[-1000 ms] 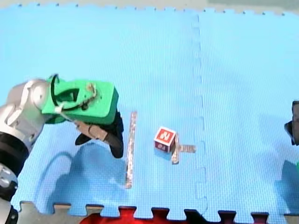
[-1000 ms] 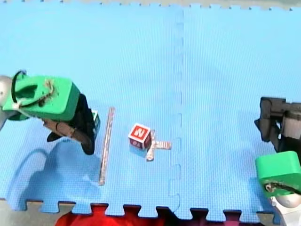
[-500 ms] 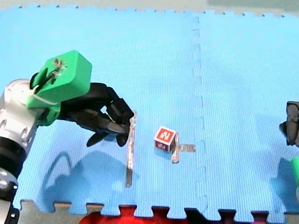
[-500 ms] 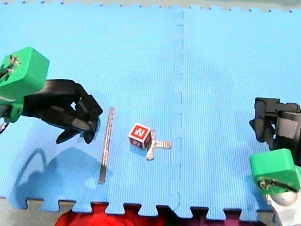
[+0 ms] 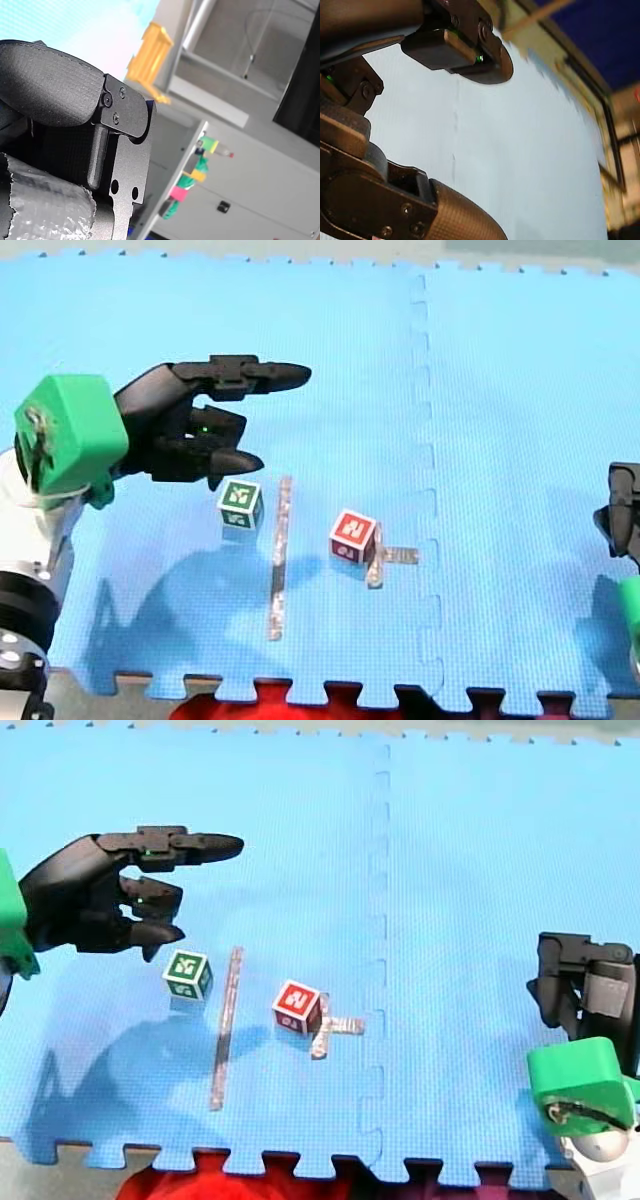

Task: Stack cube left

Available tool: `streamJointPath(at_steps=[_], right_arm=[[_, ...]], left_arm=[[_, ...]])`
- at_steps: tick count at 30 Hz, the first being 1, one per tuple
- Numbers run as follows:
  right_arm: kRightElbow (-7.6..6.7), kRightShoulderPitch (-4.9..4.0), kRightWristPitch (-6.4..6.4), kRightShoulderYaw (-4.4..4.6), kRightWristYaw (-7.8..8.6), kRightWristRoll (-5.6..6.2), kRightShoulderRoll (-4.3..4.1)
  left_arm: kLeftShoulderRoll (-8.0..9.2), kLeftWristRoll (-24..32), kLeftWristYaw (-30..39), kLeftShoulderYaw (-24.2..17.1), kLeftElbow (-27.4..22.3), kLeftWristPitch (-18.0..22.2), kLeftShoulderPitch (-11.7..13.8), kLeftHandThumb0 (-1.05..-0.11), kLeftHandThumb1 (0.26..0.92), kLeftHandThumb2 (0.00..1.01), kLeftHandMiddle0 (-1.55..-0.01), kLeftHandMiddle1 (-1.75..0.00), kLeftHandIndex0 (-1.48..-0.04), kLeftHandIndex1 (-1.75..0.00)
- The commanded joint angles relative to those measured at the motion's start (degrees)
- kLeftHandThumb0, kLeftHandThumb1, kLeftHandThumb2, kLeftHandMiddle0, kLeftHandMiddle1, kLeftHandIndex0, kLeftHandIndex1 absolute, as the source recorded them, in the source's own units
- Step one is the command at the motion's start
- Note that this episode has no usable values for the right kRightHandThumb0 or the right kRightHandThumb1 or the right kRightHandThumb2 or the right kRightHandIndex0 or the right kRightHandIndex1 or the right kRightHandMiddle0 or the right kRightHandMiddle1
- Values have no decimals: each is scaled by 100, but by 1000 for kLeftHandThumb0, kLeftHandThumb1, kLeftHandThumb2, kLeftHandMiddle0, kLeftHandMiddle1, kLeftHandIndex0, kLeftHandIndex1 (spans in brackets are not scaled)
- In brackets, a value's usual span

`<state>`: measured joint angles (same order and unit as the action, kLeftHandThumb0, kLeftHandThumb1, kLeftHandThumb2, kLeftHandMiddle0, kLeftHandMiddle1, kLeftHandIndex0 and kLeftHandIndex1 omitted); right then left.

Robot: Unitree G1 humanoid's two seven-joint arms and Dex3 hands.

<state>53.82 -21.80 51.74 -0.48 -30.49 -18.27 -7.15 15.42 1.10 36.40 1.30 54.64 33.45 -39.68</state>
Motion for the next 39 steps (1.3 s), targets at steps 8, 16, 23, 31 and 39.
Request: streamJointPath(at_steps=[8, 16, 23, 31, 39], right_arm=[[140, -1, 83, -23, -70, 3, -65], [153, 8, 126, -43, -62, 27, -83], [212, -14, 208, -63, -61, 40, -124], [249, -35, 297, -71, -72, 44, -161], [192, -31, 326, -106, 3, 106, -215]], left_arm=[[556, -2104, -2672, 578, -311, 28, 282, -1048, 789, 13, -870, -1746, -327, 0], [827, -3162, -3471, 1181, 84, -489, 64, -1048, 830, 19, -856, -1746, -289, 0], [873, -3603, -3842, 1477, 35, -744, 66, -1048, 841, 15, -825, -1746, -274, -2], [787, -3729, -4231, 1785, -168, -879, 329, -1048, 848, 13, -817, -1746, -256, 0], [405, -2620, -4092, 1220, 1332, 314, 265, -1048, 853, 7, -860, -1746, -383, -50]])
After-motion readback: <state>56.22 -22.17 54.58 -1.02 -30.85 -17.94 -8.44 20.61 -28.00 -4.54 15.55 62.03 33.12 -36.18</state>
